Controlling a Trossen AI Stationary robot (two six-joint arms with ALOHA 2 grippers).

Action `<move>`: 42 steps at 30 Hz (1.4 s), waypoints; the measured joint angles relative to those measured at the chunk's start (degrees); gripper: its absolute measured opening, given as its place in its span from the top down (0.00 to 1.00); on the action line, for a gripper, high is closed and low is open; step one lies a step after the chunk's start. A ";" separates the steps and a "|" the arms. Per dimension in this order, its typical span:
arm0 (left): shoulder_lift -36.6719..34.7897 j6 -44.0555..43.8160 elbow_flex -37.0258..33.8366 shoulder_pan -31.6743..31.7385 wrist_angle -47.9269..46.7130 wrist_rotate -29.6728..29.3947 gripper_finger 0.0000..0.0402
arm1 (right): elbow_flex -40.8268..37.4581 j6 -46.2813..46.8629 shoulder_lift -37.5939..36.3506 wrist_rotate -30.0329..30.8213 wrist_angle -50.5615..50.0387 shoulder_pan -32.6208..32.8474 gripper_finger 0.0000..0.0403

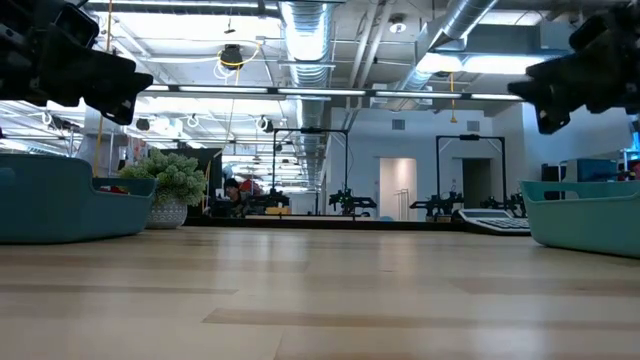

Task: Sort batteries
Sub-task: Return to Home Position

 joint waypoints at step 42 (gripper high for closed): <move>0.22 0.00 0.00 0.00 0.04 0.00 0.68 | -0.07 -6.10 7.19 -2.99 -0.79 -6.21 0.60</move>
